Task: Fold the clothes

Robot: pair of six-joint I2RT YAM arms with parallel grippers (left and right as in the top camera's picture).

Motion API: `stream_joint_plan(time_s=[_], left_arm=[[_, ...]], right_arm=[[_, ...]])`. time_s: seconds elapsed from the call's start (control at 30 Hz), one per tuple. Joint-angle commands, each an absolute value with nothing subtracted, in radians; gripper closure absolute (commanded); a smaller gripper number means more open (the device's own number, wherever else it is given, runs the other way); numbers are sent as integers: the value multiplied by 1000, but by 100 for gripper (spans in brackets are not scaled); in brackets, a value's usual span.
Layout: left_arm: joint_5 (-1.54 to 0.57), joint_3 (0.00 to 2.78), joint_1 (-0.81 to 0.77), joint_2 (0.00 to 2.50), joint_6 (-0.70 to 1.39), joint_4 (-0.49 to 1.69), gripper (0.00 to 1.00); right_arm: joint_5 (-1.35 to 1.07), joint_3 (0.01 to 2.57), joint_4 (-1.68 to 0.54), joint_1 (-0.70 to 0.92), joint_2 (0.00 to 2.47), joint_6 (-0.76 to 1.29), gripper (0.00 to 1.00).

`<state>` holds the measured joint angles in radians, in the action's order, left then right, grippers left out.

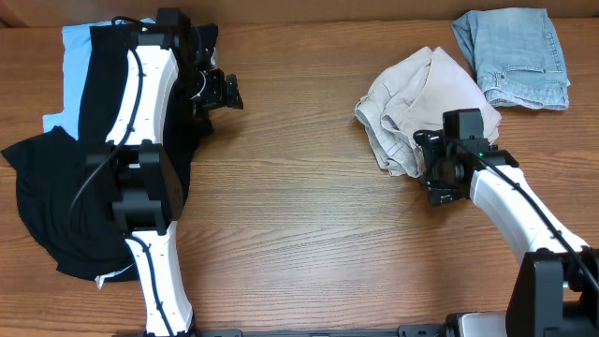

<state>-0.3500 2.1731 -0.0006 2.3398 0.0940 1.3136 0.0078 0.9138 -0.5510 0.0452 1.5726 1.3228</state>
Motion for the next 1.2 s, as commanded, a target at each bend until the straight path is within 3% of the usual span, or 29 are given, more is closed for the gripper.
stream_joint_plan(time_s=[0.0, 0.3, 0.47, 0.53, 0.57, 0.6, 0.63, 0.67, 1.07, 1.17], left_arm=[[-337, 2189, -7, 2339, 67, 1316, 12], [-337, 2188, -7, 2339, 67, 1317, 12], [-337, 2188, -7, 2339, 67, 1319, 12], [-337, 2188, -7, 2339, 67, 1319, 12], [-337, 2188, -7, 2339, 67, 1319, 12], [-336, 2188, -7, 2339, 67, 1319, 12], [-336, 2188, -7, 2339, 67, 1320, 12], [-333, 2188, -7, 2339, 67, 1320, 12], [-332, 2188, -7, 2339, 67, 1320, 12], [-332, 2188, -7, 2339, 67, 1320, 12]], right_arm=[[19, 875, -498, 43, 1593, 1332, 0], [-98, 868, -294, 44, 1766, 1340, 2], [-163, 868, -154, 44, 1860, 1340, 13], [-151, 868, -110, 44, 1861, 1340, 26], [-144, 868, -86, 44, 1861, 1340, 46], [-134, 868, -65, 44, 1861, 1340, 81], [-130, 868, -57, 44, 1861, 1339, 92], [-128, 868, -56, 44, 1861, 1339, 96], [-332, 924, -63, 43, 1839, 988, 96], [-350, 959, -149, 43, 1801, 900, 96]])
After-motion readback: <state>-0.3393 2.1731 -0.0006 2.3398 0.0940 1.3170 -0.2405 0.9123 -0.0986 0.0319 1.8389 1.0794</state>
